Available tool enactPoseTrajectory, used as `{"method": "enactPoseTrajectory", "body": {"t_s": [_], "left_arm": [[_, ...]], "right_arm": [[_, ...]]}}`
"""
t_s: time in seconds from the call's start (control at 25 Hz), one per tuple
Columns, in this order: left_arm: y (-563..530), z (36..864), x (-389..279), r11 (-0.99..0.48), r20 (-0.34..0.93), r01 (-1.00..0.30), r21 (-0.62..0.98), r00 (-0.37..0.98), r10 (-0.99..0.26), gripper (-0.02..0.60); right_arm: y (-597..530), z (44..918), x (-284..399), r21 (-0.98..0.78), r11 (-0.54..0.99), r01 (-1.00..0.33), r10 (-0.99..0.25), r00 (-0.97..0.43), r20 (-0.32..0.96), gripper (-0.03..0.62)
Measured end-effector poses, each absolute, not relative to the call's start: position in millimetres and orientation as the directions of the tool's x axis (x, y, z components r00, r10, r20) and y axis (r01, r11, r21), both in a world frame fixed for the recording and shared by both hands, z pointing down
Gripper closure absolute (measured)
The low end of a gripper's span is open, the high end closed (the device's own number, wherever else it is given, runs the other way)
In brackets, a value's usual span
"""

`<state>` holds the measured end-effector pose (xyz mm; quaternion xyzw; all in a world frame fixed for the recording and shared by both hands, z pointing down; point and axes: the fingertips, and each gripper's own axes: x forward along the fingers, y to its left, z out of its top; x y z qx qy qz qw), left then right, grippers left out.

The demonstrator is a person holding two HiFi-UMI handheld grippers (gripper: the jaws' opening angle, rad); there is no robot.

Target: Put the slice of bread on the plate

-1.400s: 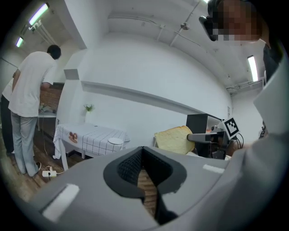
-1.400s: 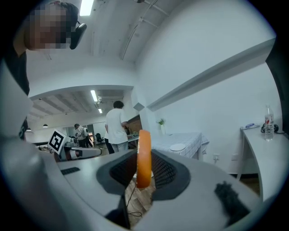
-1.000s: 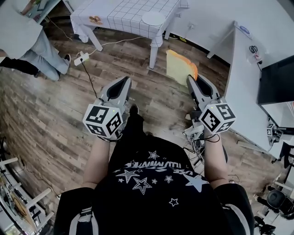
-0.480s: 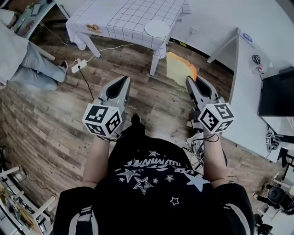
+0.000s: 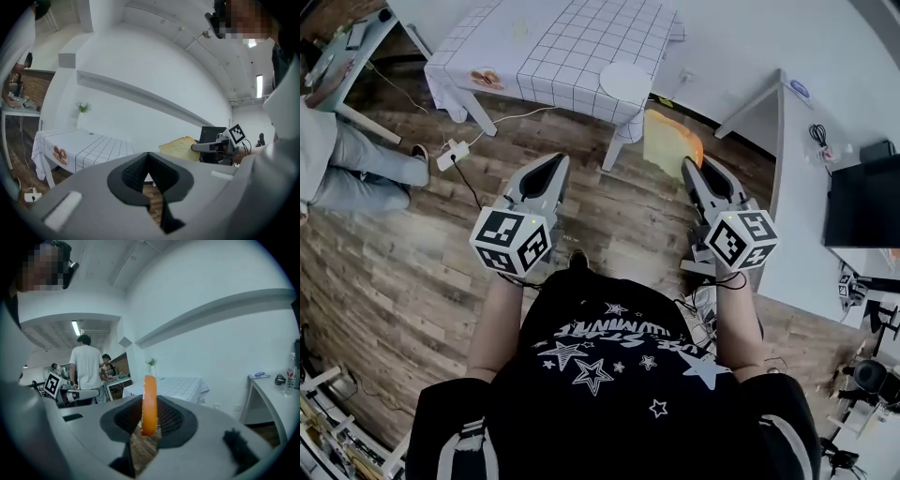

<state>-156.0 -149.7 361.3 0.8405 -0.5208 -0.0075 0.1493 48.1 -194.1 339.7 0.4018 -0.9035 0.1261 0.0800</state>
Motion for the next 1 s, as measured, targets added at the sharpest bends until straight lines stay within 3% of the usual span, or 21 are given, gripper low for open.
{"method": "enactPoseTrajectory", "body": {"t_s": [0.36,1.0], "left_arm": [[-178,374,-194,-0.422,0.148,-0.859,0.289,0.475,-0.867,0.572],[-227,387,-202,-0.398,0.192,-0.872,0.284,0.458,-0.868,0.572]], "right_arm": [[-216,360,14,-0.158,0.625,-0.765,-0.704,-0.639,0.309,0.497],[-291,388,-4,-0.128,0.647,-0.752,-0.673,-0.642,0.368,0.497]]}}
